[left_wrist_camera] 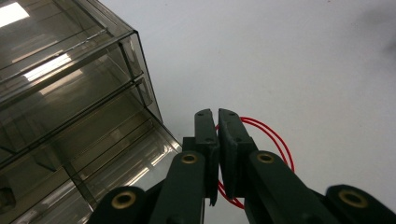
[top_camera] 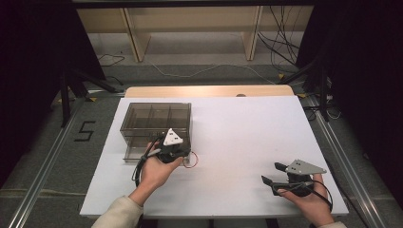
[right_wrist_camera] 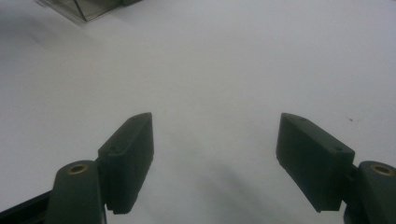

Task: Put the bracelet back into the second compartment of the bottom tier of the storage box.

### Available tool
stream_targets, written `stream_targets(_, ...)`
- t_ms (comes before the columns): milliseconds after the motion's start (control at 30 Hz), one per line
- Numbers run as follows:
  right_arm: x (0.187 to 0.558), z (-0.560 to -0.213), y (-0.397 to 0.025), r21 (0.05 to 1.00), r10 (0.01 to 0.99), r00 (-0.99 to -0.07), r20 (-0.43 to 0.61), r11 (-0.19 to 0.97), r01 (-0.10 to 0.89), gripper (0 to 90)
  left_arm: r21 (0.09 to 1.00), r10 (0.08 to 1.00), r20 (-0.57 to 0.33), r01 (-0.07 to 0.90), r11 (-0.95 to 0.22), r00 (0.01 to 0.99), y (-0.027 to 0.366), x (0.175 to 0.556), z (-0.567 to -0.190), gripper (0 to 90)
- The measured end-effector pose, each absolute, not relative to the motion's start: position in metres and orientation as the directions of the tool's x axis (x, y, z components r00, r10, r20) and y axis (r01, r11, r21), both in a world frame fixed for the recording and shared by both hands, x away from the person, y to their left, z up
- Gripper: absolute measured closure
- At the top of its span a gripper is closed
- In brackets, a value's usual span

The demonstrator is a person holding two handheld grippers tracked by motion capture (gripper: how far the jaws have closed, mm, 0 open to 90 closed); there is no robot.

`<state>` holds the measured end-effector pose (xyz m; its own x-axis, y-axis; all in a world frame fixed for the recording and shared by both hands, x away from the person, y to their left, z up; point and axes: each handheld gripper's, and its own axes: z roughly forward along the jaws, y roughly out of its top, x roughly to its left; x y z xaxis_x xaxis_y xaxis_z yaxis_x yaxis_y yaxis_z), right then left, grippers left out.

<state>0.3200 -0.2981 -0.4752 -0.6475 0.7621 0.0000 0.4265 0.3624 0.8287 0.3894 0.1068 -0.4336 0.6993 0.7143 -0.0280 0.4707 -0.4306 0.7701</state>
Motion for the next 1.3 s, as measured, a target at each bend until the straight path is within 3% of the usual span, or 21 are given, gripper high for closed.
stream_targets(1300, 0.320, -0.474, -0.298, 0.826, 0.764, -0.645, -0.003, 0.366, 0.429, 28.2, 0.776, 0.736, -0.033, 0.481, -0.408, 0.677, 0.120, 0.387, -0.431, 86.9)
